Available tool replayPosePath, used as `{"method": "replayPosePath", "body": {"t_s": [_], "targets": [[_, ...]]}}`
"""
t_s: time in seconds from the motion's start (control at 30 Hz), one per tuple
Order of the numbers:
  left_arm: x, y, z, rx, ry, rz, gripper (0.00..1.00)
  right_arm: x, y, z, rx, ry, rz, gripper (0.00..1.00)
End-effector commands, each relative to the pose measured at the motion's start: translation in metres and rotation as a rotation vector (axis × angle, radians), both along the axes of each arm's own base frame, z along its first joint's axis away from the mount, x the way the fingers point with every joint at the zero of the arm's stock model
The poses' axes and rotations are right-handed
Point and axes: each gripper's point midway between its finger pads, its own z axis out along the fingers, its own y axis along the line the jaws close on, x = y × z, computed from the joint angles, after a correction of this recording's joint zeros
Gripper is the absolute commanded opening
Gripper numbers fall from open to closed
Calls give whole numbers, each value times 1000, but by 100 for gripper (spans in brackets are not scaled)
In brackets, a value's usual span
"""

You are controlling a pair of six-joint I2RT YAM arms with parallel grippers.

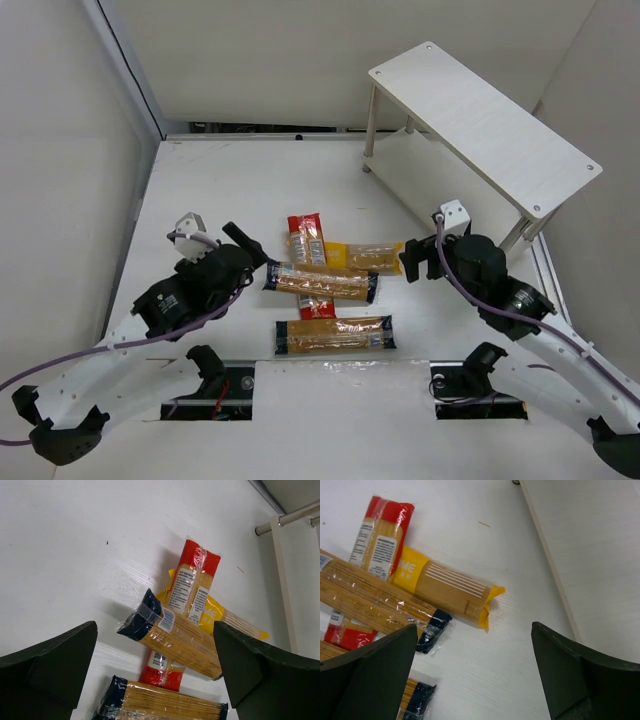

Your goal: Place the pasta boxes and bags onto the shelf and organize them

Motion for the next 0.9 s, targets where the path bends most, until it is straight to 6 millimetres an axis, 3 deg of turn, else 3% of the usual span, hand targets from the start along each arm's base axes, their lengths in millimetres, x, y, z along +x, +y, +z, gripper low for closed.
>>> {"method": "replayPosePath", "body": {"t_s": [0.0,0.1,0.17,0.2,0.37,0.47,0.5,0.63,0.77,0.87], "targets": [[0,19,28,-31,-59,101,100,0,16,27,96,-85,63,100],[2,14,28,-36,-65,87,100,-1,27,29,107,-108,127,100],[6,5,31,-33,-87,29,100,-3,43,11,84,-76,218,100],[6,0,25,-31,-73,5,100,-1,50,14,76,-99,255,100],[10,-11,15,-2,-34,-19,100,-18,100,-26,6,-8,520,100],[13,-28,6,-2,-6,-78,100,-22,128,-51,-98,21,626,100],[14,-32,0,2,8,-87,100,-32,141,-60,-135,31,672,100],[12,-40,-14,24,54,-126,100,-23,169,-98,-298,88,678,100],[7,-43,-29,15,88,-148,100,-9,189,-118,-348,103,701,100],[2,-45,-44,11,118,-162,100,-10,200,-136,-371,134,757,100]]}}
